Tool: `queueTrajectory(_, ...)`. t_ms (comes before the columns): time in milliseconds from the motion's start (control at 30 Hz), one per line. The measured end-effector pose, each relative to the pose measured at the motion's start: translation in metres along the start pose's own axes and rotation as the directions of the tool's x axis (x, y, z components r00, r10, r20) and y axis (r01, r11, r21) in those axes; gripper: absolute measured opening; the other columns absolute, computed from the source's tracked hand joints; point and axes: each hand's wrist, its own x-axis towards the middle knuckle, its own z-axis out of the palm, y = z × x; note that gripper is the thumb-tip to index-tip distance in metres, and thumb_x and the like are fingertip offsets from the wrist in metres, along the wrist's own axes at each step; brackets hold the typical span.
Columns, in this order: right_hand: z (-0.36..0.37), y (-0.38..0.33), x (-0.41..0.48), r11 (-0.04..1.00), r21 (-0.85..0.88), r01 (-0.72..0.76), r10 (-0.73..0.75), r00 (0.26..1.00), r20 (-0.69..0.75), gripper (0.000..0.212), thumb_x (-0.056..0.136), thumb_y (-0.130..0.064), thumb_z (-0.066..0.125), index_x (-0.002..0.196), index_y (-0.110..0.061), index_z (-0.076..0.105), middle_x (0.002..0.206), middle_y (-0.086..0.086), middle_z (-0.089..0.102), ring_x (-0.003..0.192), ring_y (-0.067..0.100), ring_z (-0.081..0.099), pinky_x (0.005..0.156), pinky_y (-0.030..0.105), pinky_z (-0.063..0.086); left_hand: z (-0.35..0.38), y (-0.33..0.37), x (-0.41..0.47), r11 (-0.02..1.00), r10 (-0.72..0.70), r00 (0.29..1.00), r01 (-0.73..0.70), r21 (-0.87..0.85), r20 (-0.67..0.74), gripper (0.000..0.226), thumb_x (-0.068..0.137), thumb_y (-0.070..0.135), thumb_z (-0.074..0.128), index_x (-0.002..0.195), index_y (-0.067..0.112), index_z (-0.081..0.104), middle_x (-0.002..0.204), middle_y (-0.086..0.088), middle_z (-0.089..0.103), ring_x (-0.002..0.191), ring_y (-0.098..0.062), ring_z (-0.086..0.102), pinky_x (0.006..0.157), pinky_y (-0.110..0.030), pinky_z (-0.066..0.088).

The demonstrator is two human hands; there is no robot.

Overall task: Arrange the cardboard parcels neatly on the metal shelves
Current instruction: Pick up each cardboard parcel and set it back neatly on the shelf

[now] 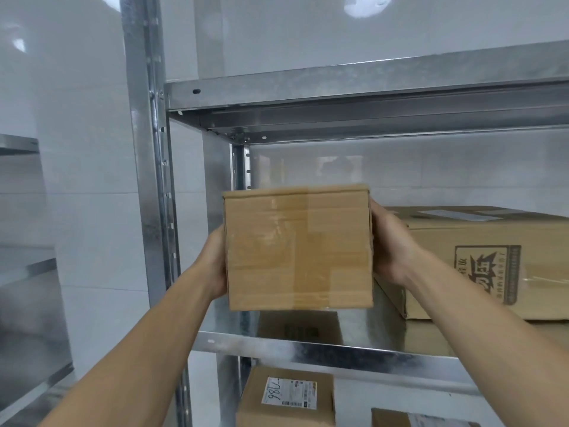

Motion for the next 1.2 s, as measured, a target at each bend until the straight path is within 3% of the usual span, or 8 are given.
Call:
queueTrajectory(100, 0.001, 0.003, 0.0, 1.0, -0.028, -0.002, 0.001, 0.999, -0.036, 0.065, 0.087, -0.075, 0.058, 0.102, -0.012, 0.067, 0.092, 0.012, 0.072, 0.096, 0.032, 0.073, 0.089, 0.042, 0.058, 0.0, 0.002, -0.002, 0.996, -0.066, 0.996, 0.063, -0.068, -0.053, 0.042, 0.099, 0.031, 0.051, 0.063, 0.019, 0.067, 0.062, 0.0, 0.064, 0.051, -0.018, 0.061, 0.054, -0.025, 0.052)
queueTrajectory(167, 0.002, 0.005, 0.002, 1.0, -0.026, -0.017, 0.016, 0.998, -0.065, 0.054, 0.096, -0.069, 0.049, 0.08, -0.018, 0.054, 0.059, -0.002, 0.058, 0.051, 0.013, 0.062, 0.059, 0.032, 0.046, 0.002, 0.002, 0.0, 0.994, -0.076, 0.995, 0.07, -0.082, -0.064, 0.033, 0.1, 0.033, 0.051, 0.074, 0.019, 0.066, 0.067, 0.001, 0.065, 0.055, -0.017, 0.064, 0.058, -0.027, 0.05)
queueTrajectory(233, 0.004, 0.007, 0.003, 0.998, -0.056, -0.033, 0.028, 0.994, -0.103, 0.05, 0.099, -0.065, 0.048, 0.08, -0.019, 0.05, 0.053, -0.005, 0.054, 0.039, 0.007, 0.051, 0.055, 0.031, 0.037, 0.004, 0.001, 0.002, 0.996, -0.07, 0.995, 0.066, -0.057, -0.071, 0.042, 0.104, 0.04, 0.048, 0.072, 0.02, 0.066, 0.064, 0.001, 0.067, 0.054, -0.015, 0.066, 0.056, -0.027, 0.05)
queueTrajectory(367, 0.012, 0.005, -0.001, 0.983, -0.156, -0.093, 0.081, 0.993, -0.085, 0.038, 0.099, -0.052, 0.057, 0.083, -0.017, 0.061, 0.064, 0.0, 0.059, 0.064, 0.02, 0.046, 0.065, 0.032, 0.041, 0.006, 0.006, 0.004, 0.994, -0.111, 0.993, 0.111, 0.007, -0.042, 0.037, 0.101, 0.048, 0.053, 0.099, 0.017, 0.074, 0.083, -0.003, 0.075, 0.069, -0.019, 0.071, 0.069, -0.033, 0.053)
queueTrajectory(567, 0.017, 0.006, 0.012, 0.958, -0.19, -0.215, 0.208, 0.976, -0.057, 0.035, 0.083, -0.047, 0.07, 0.109, -0.024, 0.065, 0.103, 0.011, 0.058, 0.094, 0.026, 0.051, 0.081, 0.036, 0.041, 0.004, 0.016, 0.017, 0.946, -0.229, 0.971, 0.237, 0.222, -0.062, 0.037, 0.095, 0.045, 0.063, 0.114, 0.015, 0.073, 0.082, -0.004, 0.076, 0.064, -0.02, 0.071, 0.06, -0.029, 0.056)
queueTrajectory(733, 0.015, 0.004, 0.013, 0.917, -0.269, -0.295, 0.296, 0.955, -0.038, 0.03, 0.094, -0.044, 0.069, 0.106, -0.016, 0.068, 0.105, 0.013, 0.065, 0.093, 0.026, 0.061, 0.081, 0.037, 0.056, 0.001, 0.021, 0.032, 0.896, -0.273, 0.959, 0.281, 0.343, -0.072, 0.042, 0.093, 0.043, 0.068, 0.123, 0.014, 0.07, 0.087, -0.006, 0.074, 0.072, -0.021, 0.07, 0.067, -0.032, 0.056)
queueTrajectory(900, 0.011, 0.002, 0.02, 0.887, -0.339, -0.315, 0.323, 0.946, -0.033, 0.024, 0.096, -0.041, 0.066, 0.093, -0.016, 0.068, 0.07, 0.004, 0.072, 0.055, 0.016, 0.069, 0.065, 0.033, 0.056, -0.001, 0.018, 0.043, 0.879, -0.298, 0.954, 0.292, 0.378, -0.043, 0.032, 0.095, 0.038, 0.067, 0.114, 0.013, 0.07, 0.078, -0.005, 0.075, 0.061, -0.018, 0.07, 0.053, -0.026, 0.058)
queueTrajectory(1200, 0.014, 0.001, 0.032, 0.867, -0.372, -0.332, 0.347, 0.937, -0.026, 0.022, 0.1, -0.028, 0.061, 0.09, -0.009, 0.065, 0.059, 0.007, 0.07, 0.044, 0.017, 0.067, 0.045, 0.031, 0.057, -0.003, 0.017, 0.057, 0.864, -0.308, 0.951, 0.296, 0.407, -0.038, 0.019, 0.098, 0.027, 0.063, 0.103, 0.009, 0.069, 0.072, -0.005, 0.073, 0.053, -0.016, 0.067, 0.047, -0.024, 0.056)
